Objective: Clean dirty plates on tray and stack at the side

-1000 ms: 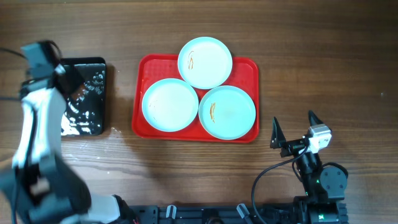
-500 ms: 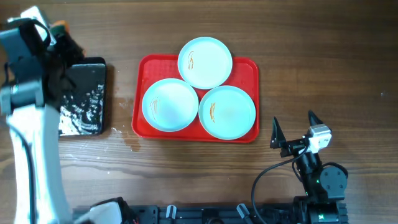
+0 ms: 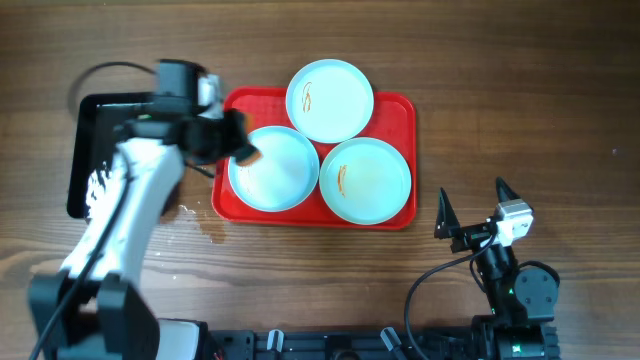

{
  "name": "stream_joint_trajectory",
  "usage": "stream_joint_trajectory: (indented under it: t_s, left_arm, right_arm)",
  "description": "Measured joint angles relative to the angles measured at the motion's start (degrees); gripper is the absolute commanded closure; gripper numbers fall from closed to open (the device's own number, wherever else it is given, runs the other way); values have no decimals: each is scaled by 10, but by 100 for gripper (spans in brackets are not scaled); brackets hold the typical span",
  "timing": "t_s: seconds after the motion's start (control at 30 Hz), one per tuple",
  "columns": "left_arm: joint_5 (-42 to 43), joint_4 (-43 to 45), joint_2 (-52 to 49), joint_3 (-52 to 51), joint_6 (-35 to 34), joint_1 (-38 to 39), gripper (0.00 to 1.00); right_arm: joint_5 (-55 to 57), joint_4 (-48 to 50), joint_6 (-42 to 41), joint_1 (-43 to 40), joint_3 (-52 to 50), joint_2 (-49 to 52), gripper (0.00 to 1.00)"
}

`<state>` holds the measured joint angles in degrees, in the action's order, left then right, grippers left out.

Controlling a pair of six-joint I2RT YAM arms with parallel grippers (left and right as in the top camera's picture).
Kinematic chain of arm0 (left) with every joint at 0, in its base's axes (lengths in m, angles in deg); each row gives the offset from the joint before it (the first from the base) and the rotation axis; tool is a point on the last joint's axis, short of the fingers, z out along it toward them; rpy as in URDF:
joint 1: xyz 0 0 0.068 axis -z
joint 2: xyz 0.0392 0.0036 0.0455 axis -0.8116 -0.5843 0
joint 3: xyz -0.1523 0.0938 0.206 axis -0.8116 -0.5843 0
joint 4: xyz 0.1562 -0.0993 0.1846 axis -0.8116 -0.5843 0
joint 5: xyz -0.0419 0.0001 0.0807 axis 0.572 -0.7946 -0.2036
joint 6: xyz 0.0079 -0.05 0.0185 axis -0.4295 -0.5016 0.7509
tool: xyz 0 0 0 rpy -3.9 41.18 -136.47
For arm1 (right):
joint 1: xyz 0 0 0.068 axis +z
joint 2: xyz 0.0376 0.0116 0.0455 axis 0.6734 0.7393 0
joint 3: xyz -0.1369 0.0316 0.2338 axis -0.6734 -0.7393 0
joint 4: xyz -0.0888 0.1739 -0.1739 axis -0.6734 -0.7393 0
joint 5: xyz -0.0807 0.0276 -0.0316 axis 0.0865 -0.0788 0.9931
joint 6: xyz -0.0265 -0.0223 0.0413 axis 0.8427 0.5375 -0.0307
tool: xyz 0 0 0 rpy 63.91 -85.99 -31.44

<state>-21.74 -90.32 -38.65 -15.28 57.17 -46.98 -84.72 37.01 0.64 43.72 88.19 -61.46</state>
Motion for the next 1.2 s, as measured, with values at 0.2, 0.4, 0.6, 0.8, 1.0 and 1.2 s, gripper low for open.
stream_joint_trajectory:
  t_s: [0.2, 0.4, 0.6, 0.8, 1.0, 1.2]
  left_arm:
    - [9, 31, -66, -3, -21, 78, 96]
    - [-38, 19, -104, -4, -44, 97, 96]
    - [-92, -1, -104, -4, -51, 96, 96]
    - [-107, -5, -104, -4, -51, 96, 96]
    - [-117, -5, -104, -4, -51, 95, 96]
    - [-123, -13, -104, -5, -51, 80, 96]
  right_arm:
    - [0, 0, 0, 0, 0, 0, 0]
    - [0, 0, 0, 0, 0, 0, 0]
    - [0, 0, 0, 0, 0, 0, 0]
    - [-39, 10, -69, -1, 0, 0, 0]
    - [-178, 26, -444, -1, 0, 0, 0]
    - [-216, 288, -670, -1, 17, 3, 0]
